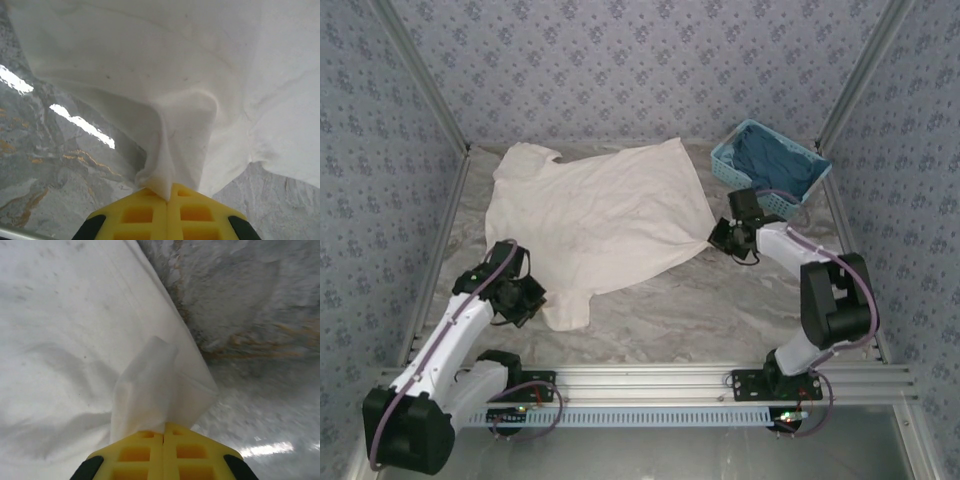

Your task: Fold and stack the t-shirts

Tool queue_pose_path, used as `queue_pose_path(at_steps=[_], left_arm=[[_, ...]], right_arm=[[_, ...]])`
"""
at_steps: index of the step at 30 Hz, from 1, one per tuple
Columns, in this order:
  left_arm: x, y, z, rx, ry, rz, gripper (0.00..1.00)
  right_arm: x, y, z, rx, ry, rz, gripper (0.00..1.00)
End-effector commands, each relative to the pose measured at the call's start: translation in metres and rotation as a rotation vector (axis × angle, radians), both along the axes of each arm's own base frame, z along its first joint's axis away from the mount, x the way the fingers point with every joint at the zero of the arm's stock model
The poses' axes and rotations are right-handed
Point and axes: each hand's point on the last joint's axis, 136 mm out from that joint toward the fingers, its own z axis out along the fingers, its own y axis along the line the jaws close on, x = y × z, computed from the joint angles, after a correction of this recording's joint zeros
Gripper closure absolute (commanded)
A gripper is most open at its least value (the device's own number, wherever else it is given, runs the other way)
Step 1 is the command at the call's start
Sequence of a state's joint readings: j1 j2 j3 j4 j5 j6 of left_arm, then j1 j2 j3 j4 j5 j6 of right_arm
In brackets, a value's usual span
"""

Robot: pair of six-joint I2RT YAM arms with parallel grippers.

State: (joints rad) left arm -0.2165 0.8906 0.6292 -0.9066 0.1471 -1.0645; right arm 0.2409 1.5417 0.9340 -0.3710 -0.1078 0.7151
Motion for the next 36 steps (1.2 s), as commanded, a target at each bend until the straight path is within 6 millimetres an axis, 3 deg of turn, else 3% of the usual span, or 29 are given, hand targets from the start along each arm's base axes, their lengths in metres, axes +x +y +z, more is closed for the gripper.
queue_pose_path(at_steps=[1, 6, 13, 17, 19, 21, 23, 25, 29, 31, 33, 36], left_arm=[[-0.018, -0.004, 0.003, -0.067, 0.069, 0.100, 1.00], [-0.025, -0.003, 0.007, -0.063, 0.097, 0.114, 1.00], [-0.046, -0.014, -0.004, -0.135, 0.179, 0.145, 1.00], [-0.049, -0.023, -0.006, -0.179, 0.191, 0.124, 0.74], [-0.044, -0.024, 0.003, -0.181, 0.170, 0.122, 0.67], [-0.034, -0.020, 0.017, -0.156, 0.131, 0.122, 0.65], [-0.021, -0.015, 0.033, -0.109, 0.095, 0.113, 0.63], [-0.002, -0.010, 0.050, -0.053, 0.049, 0.092, 0.60], [0.045, -0.006, 0.059, 0.000, -0.006, 0.062, 0.61], [0.072, -0.007, 0.049, -0.005, -0.011, 0.065, 0.64], [0.095, -0.006, 0.035, -0.019, 0.002, 0.078, 0.69], [0.121, -0.002, 0.010, -0.043, 0.041, 0.097, 0.73]], right_arm=[[-0.025, -0.024, 0.010, -0.123, 0.020, -0.020, 1.00], [-0.037, -0.031, 0.016, -0.146, 0.015, -0.006, 1.00], [-0.050, -0.043, -0.007, -0.176, 0.089, -0.015, 1.00], [-0.067, -0.061, -0.018, -0.224, 0.157, -0.071, 1.00], [-0.081, -0.069, -0.021, -0.246, 0.201, -0.111, 1.00], [-0.089, -0.076, -0.017, -0.265, 0.211, -0.149, 0.91], [-0.093, -0.081, -0.011, -0.275, 0.199, -0.178, 0.71], [-0.095, -0.090, 0.004, -0.305, 0.159, -0.229, 0.60], [-0.091, -0.093, 0.037, -0.310, 0.026, -0.272, 0.61], [-0.085, -0.086, 0.041, -0.268, -0.015, -0.271, 0.60], [-0.074, -0.072, 0.037, -0.202, -0.026, -0.240, 0.70], [-0.038, -0.044, 0.038, -0.106, -0.097, -0.143, 0.76]])
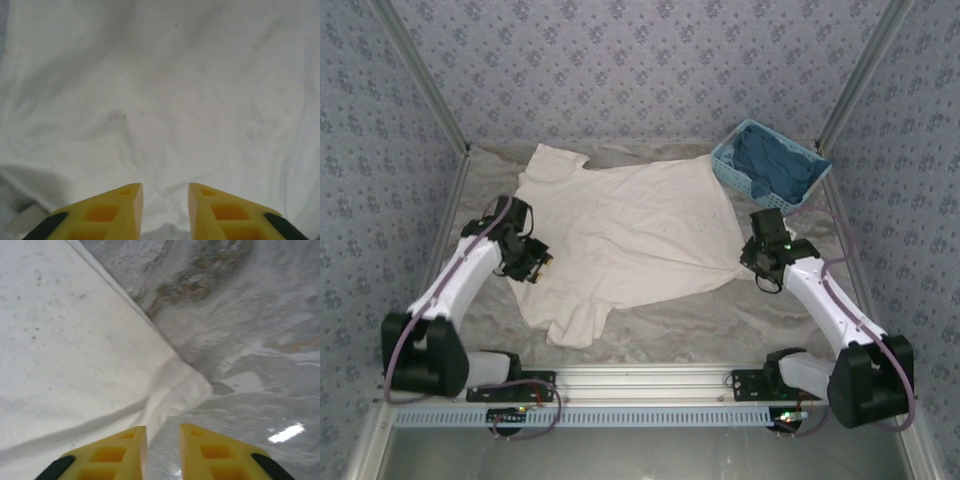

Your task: Fold and stack the t-shirts

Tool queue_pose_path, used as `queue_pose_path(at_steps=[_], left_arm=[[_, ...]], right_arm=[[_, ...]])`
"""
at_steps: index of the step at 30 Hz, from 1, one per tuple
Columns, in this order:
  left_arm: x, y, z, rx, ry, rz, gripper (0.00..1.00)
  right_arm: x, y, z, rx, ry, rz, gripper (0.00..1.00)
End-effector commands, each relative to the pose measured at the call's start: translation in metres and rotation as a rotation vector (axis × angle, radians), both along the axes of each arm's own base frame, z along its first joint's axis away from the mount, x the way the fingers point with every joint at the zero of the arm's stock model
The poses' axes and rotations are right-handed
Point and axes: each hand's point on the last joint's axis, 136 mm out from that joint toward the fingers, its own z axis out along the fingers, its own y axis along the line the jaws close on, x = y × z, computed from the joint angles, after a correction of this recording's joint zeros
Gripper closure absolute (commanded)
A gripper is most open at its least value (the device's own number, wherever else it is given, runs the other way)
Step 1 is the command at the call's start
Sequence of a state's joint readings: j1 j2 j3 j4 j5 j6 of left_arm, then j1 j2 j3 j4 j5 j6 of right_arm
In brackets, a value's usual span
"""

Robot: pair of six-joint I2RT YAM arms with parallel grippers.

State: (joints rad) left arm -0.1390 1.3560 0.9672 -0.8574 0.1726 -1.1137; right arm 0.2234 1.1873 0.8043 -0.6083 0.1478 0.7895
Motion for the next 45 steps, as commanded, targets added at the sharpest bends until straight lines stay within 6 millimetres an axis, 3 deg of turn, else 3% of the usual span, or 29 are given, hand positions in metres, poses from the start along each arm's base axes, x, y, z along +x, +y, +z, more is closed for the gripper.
queue_pose_path(at_steps=[1, 7, 14, 19, 23, 29, 33, 36, 38, 40, 43, 45], left_arm=[[0.036, 0.004, -0.015, -0.017, -0.035, -0.023, 0.74], [0.051, 0.038, -0.072, 0.018, 0.102, -0.016, 0.76], [0.080, 0.086, -0.096, 0.045, 0.125, 0.023, 0.77], [0.110, 0.094, -0.086, 0.031, 0.058, -0.013, 0.75], [0.117, 0.087, -0.075, 0.001, 0.015, -0.042, 0.72], [0.128, 0.076, -0.075, -0.064, -0.015, -0.115, 0.69], [0.148, 0.076, -0.062, -0.062, -0.077, -0.162, 0.59], [0.157, 0.083, -0.026, 0.004, -0.187, -0.181, 0.52], [0.140, 0.090, 0.002, 0.079, -0.223, -0.181, 0.49], [0.103, 0.099, 0.014, 0.151, -0.166, -0.161, 0.48], [0.028, 0.108, 0.009, 0.228, -0.016, -0.105, 0.48], [-0.012, 0.099, -0.004, 0.192, 0.037, -0.069, 0.47]], right_arm=[[0.036, 0.029, 0.003, 0.074, -0.072, 0.092, 0.76], [0.055, 0.042, -0.033, 0.093, 0.042, 0.114, 0.76], [0.086, 0.058, -0.053, 0.081, 0.105, 0.156, 0.75], [0.087, 0.068, -0.081, 0.096, 0.227, 0.176, 0.76], [0.091, 0.070, -0.101, 0.082, 0.275, 0.175, 0.77], [0.121, 0.075, -0.110, 0.080, 0.298, 0.181, 0.78], [0.152, 0.076, -0.099, 0.089, 0.246, 0.200, 0.78], [0.171, 0.080, -0.073, 0.088, 0.173, 0.232, 0.76], [0.174, 0.080, -0.048, 0.070, 0.115, 0.268, 0.72], [0.168, 0.077, -0.030, 0.067, 0.078, 0.266, 0.67], [0.142, 0.067, -0.009, 0.072, 0.050, 0.239, 0.60], [0.119, 0.059, -0.004, 0.103, 0.050, 0.179, 0.59]])
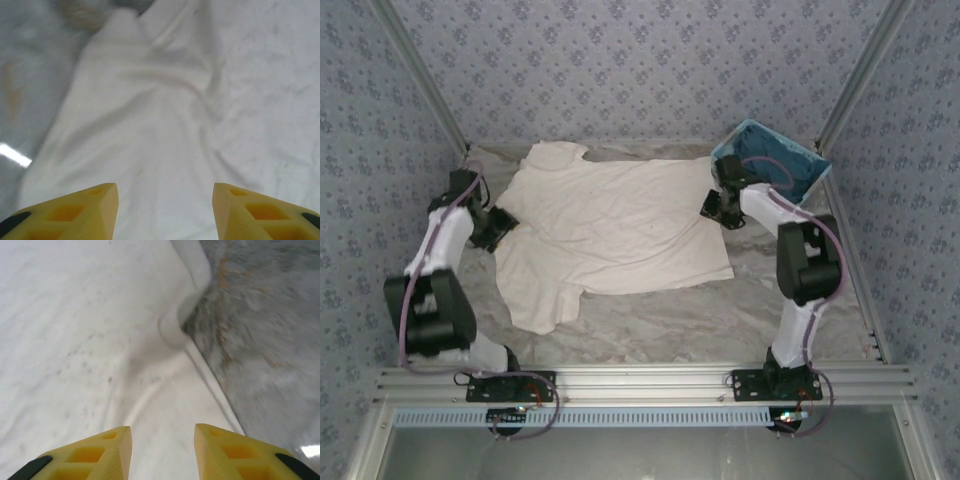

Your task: Fold and stack the t-shirts

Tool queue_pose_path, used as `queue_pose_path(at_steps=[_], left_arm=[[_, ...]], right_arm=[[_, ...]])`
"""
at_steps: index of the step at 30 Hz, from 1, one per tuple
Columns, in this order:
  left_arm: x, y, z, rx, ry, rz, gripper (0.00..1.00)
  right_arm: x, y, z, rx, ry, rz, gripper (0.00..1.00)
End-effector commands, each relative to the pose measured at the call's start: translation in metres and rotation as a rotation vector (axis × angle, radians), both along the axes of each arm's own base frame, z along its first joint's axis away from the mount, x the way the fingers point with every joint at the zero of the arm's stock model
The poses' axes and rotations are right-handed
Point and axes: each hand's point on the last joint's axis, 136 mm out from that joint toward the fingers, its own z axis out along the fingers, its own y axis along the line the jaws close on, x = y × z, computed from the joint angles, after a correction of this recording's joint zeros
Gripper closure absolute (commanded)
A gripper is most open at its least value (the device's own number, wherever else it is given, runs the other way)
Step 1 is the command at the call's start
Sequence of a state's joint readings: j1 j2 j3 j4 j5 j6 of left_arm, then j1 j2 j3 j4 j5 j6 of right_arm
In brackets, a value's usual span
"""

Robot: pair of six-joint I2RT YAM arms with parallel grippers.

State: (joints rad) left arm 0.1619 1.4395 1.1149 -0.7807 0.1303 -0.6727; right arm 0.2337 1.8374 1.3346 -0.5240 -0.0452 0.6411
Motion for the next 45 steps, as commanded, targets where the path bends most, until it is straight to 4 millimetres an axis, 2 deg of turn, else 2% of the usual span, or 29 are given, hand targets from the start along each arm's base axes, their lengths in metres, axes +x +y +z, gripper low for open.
queue_pose_path(at_steps=[1, 2, 4, 5, 7, 13, 19, 22, 25, 27, 29, 31, 34, 41, 45], left_arm=[[-0.091, -0.006, -0.040, -0.011, 0.250, 0.071, 0.46], [-0.106, -0.013, -0.047, -0.039, 0.275, 0.081, 0.46], [-0.128, -0.017, -0.057, -0.052, 0.317, 0.091, 0.43], [-0.135, -0.016, -0.060, -0.041, 0.327, 0.098, 0.42], [-0.146, -0.013, -0.063, -0.025, 0.343, 0.110, 0.40], [-0.158, -0.013, -0.071, -0.024, 0.397, 0.130, 0.37], [-0.165, -0.009, -0.078, -0.008, 0.417, 0.193, 0.37], [-0.163, -0.019, -0.091, -0.073, 0.414, 0.217, 0.38], [-0.156, -0.031, -0.104, -0.141, 0.406, 0.238, 0.44], [-0.152, -0.038, -0.110, -0.166, 0.401, 0.243, 0.52], [-0.150, -0.042, -0.112, -0.158, 0.412, 0.236, 0.67], [-0.149, -0.040, -0.110, -0.127, 0.405, 0.236, 0.83], [-0.149, -0.035, -0.103, -0.096, 0.382, 0.258, 0.98], [-0.156, -0.034, -0.099, -0.096, 0.368, 0.281, 1.00], [-0.157, -0.033, -0.097, -0.091, 0.364, 0.281, 1.00]], right_arm=[[-0.037, -0.016, 0.024, 0.032, -0.007, -0.089, 0.59], [-0.058, -0.023, 0.016, 0.033, 0.027, -0.131, 0.59], [-0.084, -0.034, 0.013, 0.047, 0.055, -0.215, 0.58], [-0.101, -0.040, 0.009, 0.049, 0.091, -0.258, 0.57], [-0.121, -0.047, 0.003, 0.075, 0.115, -0.331, 0.56], [-0.147, -0.056, -0.017, 0.168, 0.178, -0.472, 0.54], [-0.142, -0.053, -0.022, 0.231, 0.174, -0.499, 0.54], [-0.142, -0.053, -0.023, 0.235, 0.173, -0.502, 0.53], [-0.147, -0.051, -0.027, 0.248, 0.189, -0.515, 0.53], [-0.149, -0.051, -0.030, 0.250, 0.197, -0.525, 0.53], [-0.149, -0.051, -0.034, 0.262, 0.201, -0.541, 0.53], [-0.147, -0.050, -0.035, 0.273, 0.198, -0.550, 0.52], [-0.142, -0.046, -0.036, 0.295, 0.202, -0.569, 0.53], [-0.147, -0.034, -0.048, 0.306, 0.243, -0.594, 0.53], [-0.142, -0.028, -0.052, 0.317, 0.252, -0.588, 0.53]])
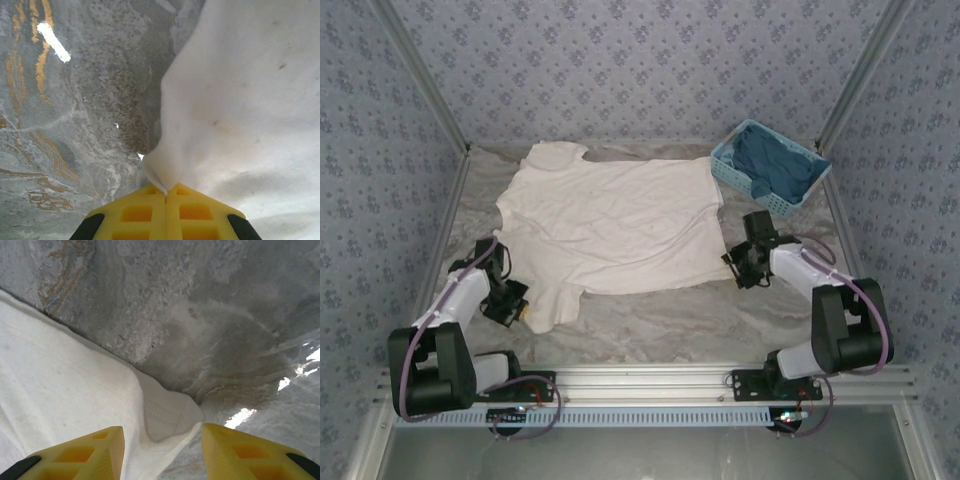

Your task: Fold and stack the t-shirts

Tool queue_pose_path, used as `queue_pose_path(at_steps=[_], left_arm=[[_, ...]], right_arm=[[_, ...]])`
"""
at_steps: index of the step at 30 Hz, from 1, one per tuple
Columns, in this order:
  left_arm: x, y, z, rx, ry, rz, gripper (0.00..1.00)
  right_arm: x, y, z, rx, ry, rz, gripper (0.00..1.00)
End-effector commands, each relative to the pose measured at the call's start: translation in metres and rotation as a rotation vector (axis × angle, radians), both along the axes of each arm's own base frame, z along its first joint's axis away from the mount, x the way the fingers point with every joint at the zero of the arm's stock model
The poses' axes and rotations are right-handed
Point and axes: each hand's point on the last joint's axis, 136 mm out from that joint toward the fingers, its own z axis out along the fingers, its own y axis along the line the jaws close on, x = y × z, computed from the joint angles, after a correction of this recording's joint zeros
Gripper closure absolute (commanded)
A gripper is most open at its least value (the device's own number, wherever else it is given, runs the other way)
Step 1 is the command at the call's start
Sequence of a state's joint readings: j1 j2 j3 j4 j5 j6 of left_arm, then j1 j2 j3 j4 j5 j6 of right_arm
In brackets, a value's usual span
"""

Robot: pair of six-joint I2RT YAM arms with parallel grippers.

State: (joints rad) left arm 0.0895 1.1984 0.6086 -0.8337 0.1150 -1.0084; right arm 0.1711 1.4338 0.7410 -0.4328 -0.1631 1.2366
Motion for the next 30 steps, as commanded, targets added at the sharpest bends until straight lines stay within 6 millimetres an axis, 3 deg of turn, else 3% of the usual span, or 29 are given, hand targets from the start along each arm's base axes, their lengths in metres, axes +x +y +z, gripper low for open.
queue_pose_path(at_steps=[1, 5, 10, 11, 14, 19, 24, 28, 30], left_arm=[[-0.008, 0.001, 0.002, 0.012, 0.020, 0.020, 1.00], [-0.007, 0.002, 0.005, 0.014, 0.012, 0.028, 1.00], [-0.006, 0.005, 0.016, 0.032, -0.017, 0.059, 1.00], [-0.007, 0.006, 0.020, 0.037, -0.023, 0.072, 1.00], [-0.006, 0.008, 0.031, 0.050, -0.055, 0.123, 1.00], [-0.014, 0.006, 0.045, 0.061, -0.090, 0.199, 1.00], [-0.042, 0.006, 0.055, 0.070, -0.110, 0.298, 1.00], [-0.053, 0.004, 0.062, 0.065, -0.144, 0.308, 1.00], [-0.047, 0.002, 0.067, 0.073, -0.181, 0.265, 1.00]], right_arm=[[-0.002, 0.005, -0.008, 0.017, 0.034, -0.025, 0.54], [-0.010, 0.006, -0.018, 0.011, 0.080, -0.026, 0.63], [-0.028, 0.002, -0.022, -0.005, 0.125, -0.035, 0.98], [-0.033, -0.001, -0.020, -0.017, 0.132, -0.034, 1.00], [-0.046, -0.006, -0.011, -0.043, 0.132, -0.024, 1.00], [-0.085, -0.012, -0.001, -0.065, 0.185, 0.024, 1.00], [-0.125, -0.018, -0.003, -0.081, 0.231, 0.066, 1.00], [-0.142, -0.023, -0.003, -0.092, 0.220, 0.056, 1.00], [-0.144, -0.025, 0.000, -0.103, 0.202, 0.052, 1.00]])
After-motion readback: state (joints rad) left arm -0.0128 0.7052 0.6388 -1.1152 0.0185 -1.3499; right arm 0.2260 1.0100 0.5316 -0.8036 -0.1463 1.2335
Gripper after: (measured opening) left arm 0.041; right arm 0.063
